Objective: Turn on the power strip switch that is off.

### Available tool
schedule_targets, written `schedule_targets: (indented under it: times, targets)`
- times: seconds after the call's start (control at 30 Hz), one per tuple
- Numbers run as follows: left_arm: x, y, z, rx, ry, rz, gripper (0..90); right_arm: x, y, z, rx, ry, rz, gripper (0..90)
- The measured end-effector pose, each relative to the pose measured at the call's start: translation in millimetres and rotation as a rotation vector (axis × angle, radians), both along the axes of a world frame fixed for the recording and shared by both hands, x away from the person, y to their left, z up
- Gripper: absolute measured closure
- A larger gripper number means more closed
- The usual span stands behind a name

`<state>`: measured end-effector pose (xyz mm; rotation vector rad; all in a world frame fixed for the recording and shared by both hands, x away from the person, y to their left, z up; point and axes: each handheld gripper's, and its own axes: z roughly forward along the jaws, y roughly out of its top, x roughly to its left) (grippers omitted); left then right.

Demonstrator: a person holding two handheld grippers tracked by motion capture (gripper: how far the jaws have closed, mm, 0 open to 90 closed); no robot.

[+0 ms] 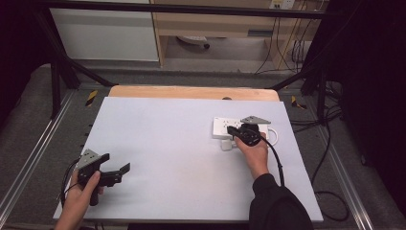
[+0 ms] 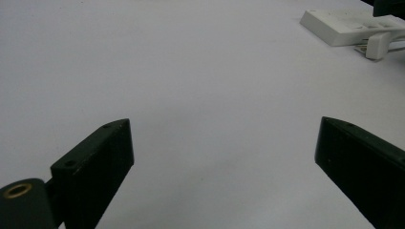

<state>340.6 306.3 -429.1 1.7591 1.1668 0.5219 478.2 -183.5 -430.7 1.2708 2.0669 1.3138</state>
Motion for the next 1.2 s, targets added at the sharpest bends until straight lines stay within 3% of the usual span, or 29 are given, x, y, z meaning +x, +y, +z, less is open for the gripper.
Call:
schedule_targets:
  times: [0.6, 0.87, 1.2]
  targets:
    - [0.2, 0.6, -0.2, 0.005, -0.008, 0.004, 5.9, 8.6, 4.2, -13.7, -0.032, -0.019, -0.042, 90.0]
    - [0.3, 0.4, -0.3, 0.006, -0.007, 0.004, 5.9, 10.5, 4.9, -16.3, -0.026, -0.051, -0.052, 90.0]
    - [0.3, 0.4, -0.3, 0.006, -0.008, 0.002, 5.9, 11.2, 6.3, -20.8, -0.03, -0.047, -0.055, 90.0]
